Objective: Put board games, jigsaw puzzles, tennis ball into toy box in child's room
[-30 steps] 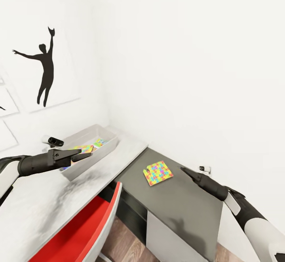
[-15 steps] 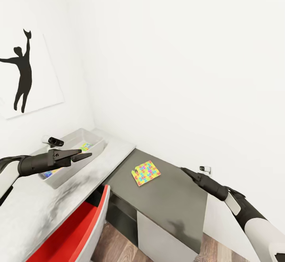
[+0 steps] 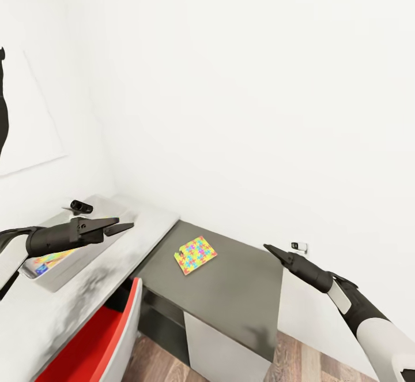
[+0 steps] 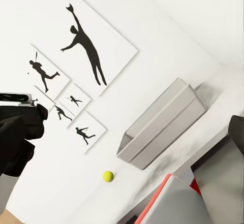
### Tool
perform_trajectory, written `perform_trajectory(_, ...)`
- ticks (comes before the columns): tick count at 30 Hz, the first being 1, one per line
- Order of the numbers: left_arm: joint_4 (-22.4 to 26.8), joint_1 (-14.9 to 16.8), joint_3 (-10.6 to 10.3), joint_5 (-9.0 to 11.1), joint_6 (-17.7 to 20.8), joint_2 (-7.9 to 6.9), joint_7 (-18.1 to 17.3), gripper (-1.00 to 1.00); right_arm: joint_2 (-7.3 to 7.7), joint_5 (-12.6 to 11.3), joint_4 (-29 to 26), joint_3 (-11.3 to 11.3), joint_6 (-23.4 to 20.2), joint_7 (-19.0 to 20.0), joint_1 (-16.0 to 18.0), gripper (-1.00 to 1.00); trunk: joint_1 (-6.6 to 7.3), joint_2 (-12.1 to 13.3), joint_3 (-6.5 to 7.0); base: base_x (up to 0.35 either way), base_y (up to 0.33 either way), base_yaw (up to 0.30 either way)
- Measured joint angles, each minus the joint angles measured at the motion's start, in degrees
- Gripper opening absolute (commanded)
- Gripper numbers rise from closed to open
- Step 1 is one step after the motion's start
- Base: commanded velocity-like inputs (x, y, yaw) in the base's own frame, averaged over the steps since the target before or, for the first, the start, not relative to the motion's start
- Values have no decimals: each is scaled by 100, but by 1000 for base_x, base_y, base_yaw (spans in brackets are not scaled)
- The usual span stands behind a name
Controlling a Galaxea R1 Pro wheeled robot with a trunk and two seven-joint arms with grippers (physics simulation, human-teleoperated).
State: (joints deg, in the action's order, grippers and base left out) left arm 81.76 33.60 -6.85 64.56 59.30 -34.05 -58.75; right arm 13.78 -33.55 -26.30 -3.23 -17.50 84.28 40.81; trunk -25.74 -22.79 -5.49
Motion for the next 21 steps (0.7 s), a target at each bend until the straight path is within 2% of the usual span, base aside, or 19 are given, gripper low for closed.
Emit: perform_trajectory(21,0,0,0,-138,-8,9,13,100,-1,0,16,-7,-8,0,0,100,0,0,127,0,-3,-231)
